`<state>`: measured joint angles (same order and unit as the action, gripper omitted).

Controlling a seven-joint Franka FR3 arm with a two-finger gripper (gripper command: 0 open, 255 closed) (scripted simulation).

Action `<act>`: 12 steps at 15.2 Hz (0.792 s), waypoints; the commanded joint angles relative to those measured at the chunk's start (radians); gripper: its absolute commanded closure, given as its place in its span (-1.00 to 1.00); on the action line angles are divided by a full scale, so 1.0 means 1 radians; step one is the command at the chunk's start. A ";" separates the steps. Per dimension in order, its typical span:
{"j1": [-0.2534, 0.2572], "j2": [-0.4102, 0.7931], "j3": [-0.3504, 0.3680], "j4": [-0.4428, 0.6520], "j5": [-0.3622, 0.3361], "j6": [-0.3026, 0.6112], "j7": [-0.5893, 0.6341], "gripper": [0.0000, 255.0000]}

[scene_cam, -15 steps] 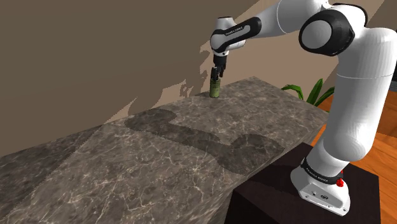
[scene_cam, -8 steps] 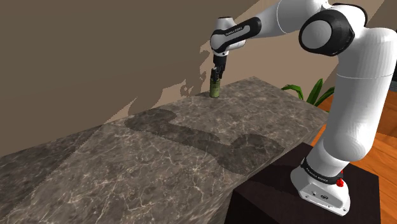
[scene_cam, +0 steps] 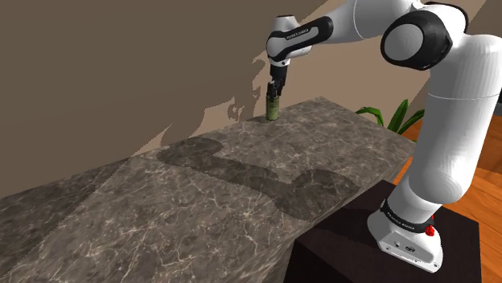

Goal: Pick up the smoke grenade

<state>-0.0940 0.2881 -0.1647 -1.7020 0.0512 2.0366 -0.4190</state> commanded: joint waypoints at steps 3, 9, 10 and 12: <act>0.000 -0.010 -0.001 0.040 -0.003 -0.050 0.003 1.00; 0.000 -0.023 -0.002 0.104 -0.006 -0.126 0.005 1.00; 0.000 -0.024 -0.002 0.116 -0.006 -0.139 0.005 1.00; 0.000 -0.024 -0.002 0.117 -0.006 -0.141 0.005 1.00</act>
